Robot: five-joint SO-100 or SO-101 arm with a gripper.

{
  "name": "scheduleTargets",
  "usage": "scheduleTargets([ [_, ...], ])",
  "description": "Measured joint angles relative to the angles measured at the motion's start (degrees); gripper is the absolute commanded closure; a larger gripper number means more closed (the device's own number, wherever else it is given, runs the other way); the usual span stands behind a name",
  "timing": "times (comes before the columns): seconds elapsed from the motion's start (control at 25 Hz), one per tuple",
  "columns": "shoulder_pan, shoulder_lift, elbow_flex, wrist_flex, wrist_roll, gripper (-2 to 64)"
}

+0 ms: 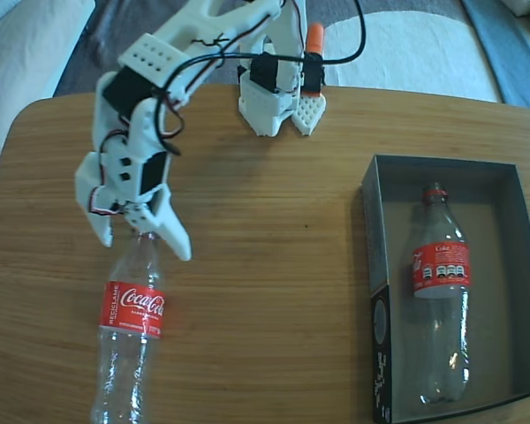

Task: Grasp the bottles and put them in the box.

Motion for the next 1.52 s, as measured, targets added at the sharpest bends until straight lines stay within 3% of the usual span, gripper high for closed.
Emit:
scheduleTargets([
  [0.36, -1.14, 3.87, 8.79, -8.26, 0.00, 9.7],
  [1.52, 1.85, 1.49, 14.15, -12.04, 0.00, 9.7],
])
